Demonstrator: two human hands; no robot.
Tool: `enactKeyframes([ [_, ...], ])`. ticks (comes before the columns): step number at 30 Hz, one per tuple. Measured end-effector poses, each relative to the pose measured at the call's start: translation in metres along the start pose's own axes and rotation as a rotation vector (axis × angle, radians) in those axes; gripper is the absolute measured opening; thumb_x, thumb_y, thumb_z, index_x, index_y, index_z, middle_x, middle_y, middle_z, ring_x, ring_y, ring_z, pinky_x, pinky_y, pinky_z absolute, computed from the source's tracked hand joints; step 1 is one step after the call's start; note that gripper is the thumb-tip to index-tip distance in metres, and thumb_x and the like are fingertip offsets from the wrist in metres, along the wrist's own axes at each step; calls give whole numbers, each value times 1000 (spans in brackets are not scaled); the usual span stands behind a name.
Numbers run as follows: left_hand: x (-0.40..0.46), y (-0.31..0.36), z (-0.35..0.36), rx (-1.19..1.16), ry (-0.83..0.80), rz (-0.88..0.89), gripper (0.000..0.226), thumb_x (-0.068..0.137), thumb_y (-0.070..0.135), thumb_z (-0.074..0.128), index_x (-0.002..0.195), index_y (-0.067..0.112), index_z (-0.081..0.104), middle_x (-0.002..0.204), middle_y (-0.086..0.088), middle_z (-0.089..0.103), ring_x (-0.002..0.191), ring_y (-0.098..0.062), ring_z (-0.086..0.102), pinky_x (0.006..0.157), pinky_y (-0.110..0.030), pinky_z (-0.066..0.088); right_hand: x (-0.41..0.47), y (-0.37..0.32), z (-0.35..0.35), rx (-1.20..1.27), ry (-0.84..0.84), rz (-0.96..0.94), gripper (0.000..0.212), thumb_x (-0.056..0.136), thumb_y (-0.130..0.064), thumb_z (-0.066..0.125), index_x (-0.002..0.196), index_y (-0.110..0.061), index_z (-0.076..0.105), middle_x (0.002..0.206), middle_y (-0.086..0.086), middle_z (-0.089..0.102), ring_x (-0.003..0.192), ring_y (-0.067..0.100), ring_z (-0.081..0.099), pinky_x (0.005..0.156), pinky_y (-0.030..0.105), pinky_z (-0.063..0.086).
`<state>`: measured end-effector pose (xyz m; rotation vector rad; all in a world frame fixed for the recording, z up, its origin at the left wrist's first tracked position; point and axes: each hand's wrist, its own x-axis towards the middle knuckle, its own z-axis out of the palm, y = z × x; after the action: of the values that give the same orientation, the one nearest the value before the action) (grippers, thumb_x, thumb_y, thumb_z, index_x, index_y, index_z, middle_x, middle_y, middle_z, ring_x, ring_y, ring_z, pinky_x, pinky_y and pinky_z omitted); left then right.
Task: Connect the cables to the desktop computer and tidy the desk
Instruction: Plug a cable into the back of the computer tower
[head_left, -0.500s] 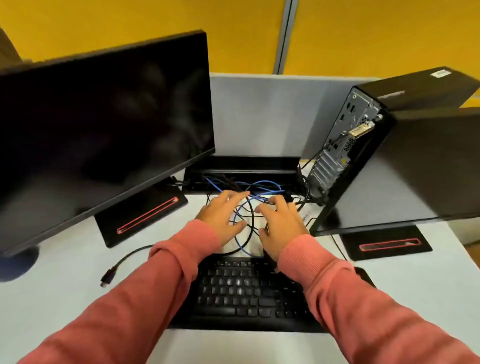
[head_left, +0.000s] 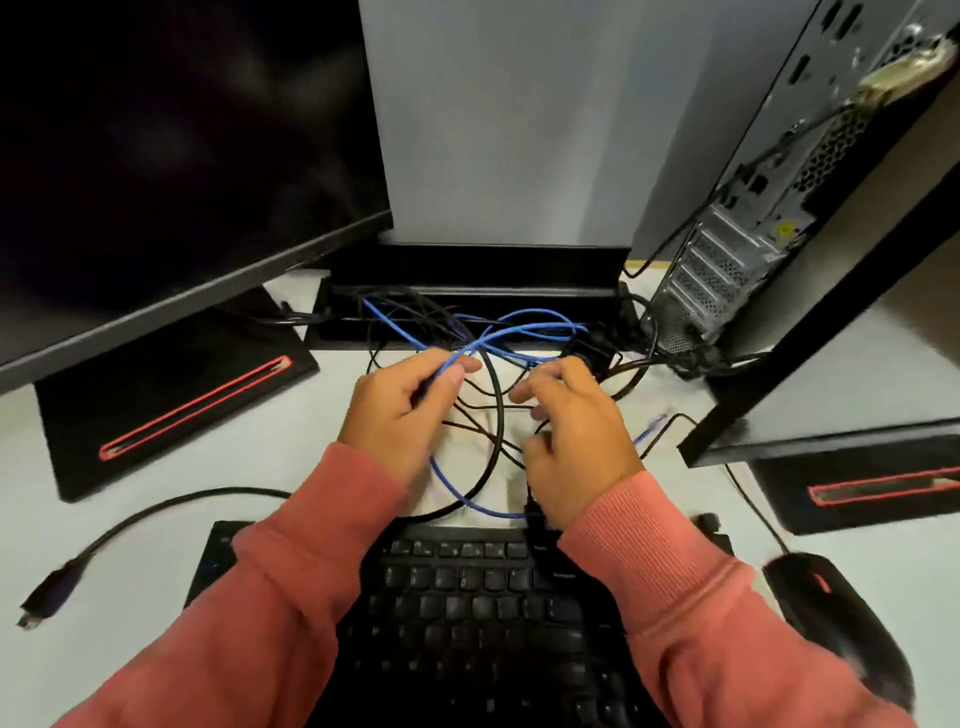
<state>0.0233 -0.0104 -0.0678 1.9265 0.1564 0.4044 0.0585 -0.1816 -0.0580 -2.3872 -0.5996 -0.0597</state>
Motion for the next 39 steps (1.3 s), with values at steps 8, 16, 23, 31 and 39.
enactKeyframes([
  [8,-5,-1,8,-298,135,26,26,107,12,47,107,14,73,50,13,31,46,-7,28,49,-30,26,-9,-2,-10,36,143,-137,44,75,19,48,98,-17,62,110,-7,50,87,17,60,79,39,55],
  [16,-2,13,-11,-421,282,-58,31,107,6,41,110,20,69,58,-2,24,43,-8,24,43,-25,22,-12,-28,-49,610,208,-30,42,84,17,62,96,-23,68,114,3,59,80,21,72,65,19,56],
  [23,-20,-15,-2,-370,262,-91,38,106,2,42,119,28,67,60,-3,49,47,-15,37,43,-22,33,-1,-37,-47,841,89,-66,50,82,26,57,98,-20,67,125,7,61,100,15,73,79,25,58],
  [31,-22,-34,-1,-84,241,88,46,101,20,54,141,44,53,100,9,67,85,-7,64,77,-16,48,23,-34,-32,816,-25,-83,51,75,30,45,98,-10,66,105,15,70,99,22,71,74,21,56],
  [39,-25,-13,0,271,261,450,55,85,17,63,139,26,59,122,8,55,115,-13,51,101,-26,40,3,-36,-26,400,-38,-241,48,78,13,52,103,-28,59,110,-7,63,76,21,69,84,47,57],
])
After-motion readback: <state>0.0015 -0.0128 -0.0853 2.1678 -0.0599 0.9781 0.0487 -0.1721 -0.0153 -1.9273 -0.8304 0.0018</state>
